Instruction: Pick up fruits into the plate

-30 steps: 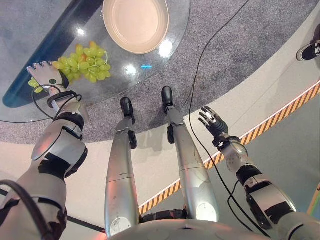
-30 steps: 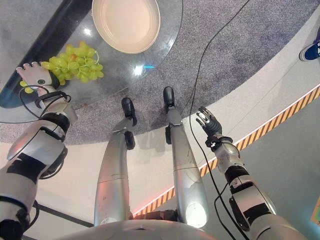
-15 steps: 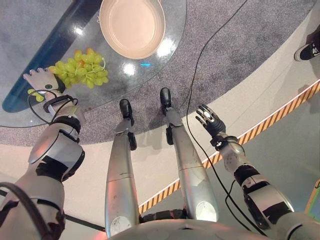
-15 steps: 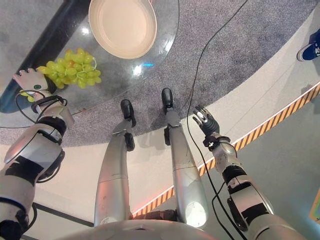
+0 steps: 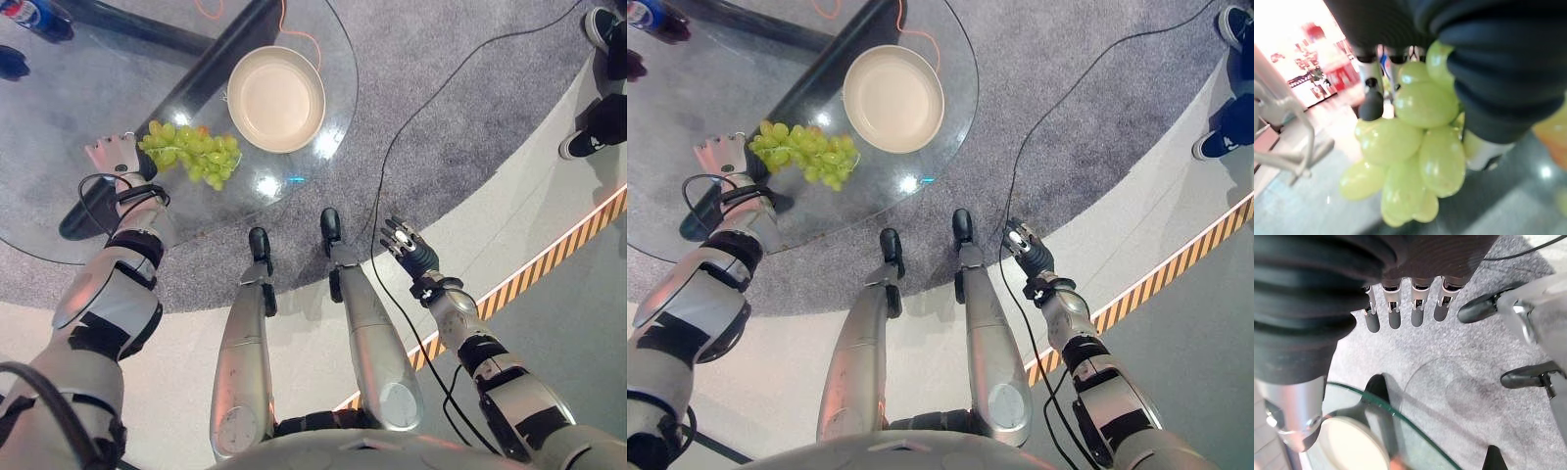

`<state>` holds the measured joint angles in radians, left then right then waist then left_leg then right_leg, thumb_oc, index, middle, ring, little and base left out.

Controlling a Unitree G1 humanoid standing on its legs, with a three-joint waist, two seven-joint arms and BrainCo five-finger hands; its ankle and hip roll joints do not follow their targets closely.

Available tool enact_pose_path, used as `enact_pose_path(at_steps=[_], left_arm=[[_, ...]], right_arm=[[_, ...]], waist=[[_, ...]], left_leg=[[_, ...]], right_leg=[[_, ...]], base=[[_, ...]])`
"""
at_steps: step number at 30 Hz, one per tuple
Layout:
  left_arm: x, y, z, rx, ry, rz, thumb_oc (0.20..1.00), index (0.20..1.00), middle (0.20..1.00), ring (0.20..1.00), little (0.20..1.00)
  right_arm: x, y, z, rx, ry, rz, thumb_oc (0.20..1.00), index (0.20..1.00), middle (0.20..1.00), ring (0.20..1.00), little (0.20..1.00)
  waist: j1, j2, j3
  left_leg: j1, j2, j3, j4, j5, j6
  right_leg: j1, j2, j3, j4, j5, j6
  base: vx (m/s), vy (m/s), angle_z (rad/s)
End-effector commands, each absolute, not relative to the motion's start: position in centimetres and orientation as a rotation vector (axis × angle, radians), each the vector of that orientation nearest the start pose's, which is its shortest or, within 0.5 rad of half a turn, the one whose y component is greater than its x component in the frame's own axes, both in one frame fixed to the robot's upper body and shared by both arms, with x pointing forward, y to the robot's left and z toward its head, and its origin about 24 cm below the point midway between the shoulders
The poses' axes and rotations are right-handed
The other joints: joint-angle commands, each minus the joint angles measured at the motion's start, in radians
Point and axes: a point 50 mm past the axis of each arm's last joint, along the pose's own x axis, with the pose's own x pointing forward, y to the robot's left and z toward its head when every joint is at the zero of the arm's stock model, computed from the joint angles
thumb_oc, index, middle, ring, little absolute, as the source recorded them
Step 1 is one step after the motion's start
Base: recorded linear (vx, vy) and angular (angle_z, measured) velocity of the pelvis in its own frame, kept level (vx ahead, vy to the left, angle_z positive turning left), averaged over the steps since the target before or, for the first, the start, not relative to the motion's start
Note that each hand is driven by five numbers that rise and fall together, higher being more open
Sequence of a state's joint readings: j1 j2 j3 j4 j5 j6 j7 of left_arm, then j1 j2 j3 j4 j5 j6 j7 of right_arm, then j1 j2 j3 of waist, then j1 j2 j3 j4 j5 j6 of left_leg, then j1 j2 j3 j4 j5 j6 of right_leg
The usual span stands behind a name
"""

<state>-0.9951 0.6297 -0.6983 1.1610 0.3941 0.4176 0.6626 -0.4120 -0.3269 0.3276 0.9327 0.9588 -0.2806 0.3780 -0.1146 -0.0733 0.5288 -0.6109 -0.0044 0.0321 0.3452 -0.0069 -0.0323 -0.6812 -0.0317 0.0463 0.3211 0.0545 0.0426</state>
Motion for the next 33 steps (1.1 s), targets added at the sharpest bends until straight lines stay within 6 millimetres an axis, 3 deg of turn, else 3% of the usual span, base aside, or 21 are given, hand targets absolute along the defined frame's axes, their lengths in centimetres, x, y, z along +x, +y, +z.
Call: enact_pose_path(at_steps=[1,13,17,21,26,33], left_arm=[[36.3,32.4,16.0,1.583,0.162,0.872,0.2,0.2,0.2,0.2,0.2],[36.7,31.7,17.3,1.572,0.062,0.811,0.2,0.2,0.2,0.2,0.2],[37.2,29.5,16.4,1.612,-0.032,0.568,0.2,0.2,0.2,0.2,0.2],[36.8,28.5,17.0,1.651,-0.088,0.447,0.2,0.2,0.2,0.2,0.2],[35.3,27.3,18.1,1.74,-0.224,0.271,0.2,0.2,0.2,0.2,0.2],[33.2,24.7,19.1,1.88,-0.392,-0.004,0.2,0.2,0.2,0.2,0.2]], right_arm=[[28.1,-21.0,-2.7,0.426,0.211,0.175,1.0,1.0,1.0,1.0,1.0],[27.8,-20.5,-2.4,0.427,0.193,0.195,1.0,1.0,1.0,1.0,1.0],[27.7,-19.7,-1.3,0.443,0.139,0.243,1.0,1.0,1.0,1.0,1.0],[27.8,-19.6,0.1,0.456,0.099,0.297,1.0,1.0,1.0,1.0,1.0],[27.5,-19.3,2.2,0.413,0.049,0.399,1.0,1.0,1.0,1.0,1.0],[27.1,-19.7,4.8,0.195,0.065,0.548,1.0,1.0,1.0,1.0,1.0]], waist=[[0.003,0.089,-0.009],[0.013,0.107,-0.012],[0.024,0.117,-0.054],[0.035,0.113,-0.09],[0.057,0.107,-0.177],[0.08,0.086,-0.325]], left_leg=[[0.114,-0.049,-0.041,-0.113,-0.014,0.013],[0.27,-0.031,-0.034,-0.211,0.006,0.001],[0.333,-0.04,-0.046,-0.228,-0.005,0.001],[0.393,-0.043,-0.049,-0.245,-0.015,-0.001],[0.499,-0.046,-0.06,-0.299,-0.026,0.001],[0.637,-0.05,-0.065,-0.348,-0.046,0.01]], right_leg=[[0.07,0.044,-0.056,0.033,-0.09,0.013],[0.227,0.023,-0.078,-0.027,-0.103,0.013],[0.295,0.003,-0.093,-0.048,-0.111,0.016],[0.375,-0.015,-0.108,-0.085,-0.111,0.023],[0.512,-0.028,-0.118,-0.173,-0.104,0.037],[0.671,-0.035,-0.127,-0.261,-0.09,0.048]], base=[[0.04,-0.023,0.08],[0.05,-0.026,0.05],[0.08,-0.048,0.02],[0.1,-0.102,0.16],[0.13,-0.109,0.16],[0.21,-0.089,0.16]])
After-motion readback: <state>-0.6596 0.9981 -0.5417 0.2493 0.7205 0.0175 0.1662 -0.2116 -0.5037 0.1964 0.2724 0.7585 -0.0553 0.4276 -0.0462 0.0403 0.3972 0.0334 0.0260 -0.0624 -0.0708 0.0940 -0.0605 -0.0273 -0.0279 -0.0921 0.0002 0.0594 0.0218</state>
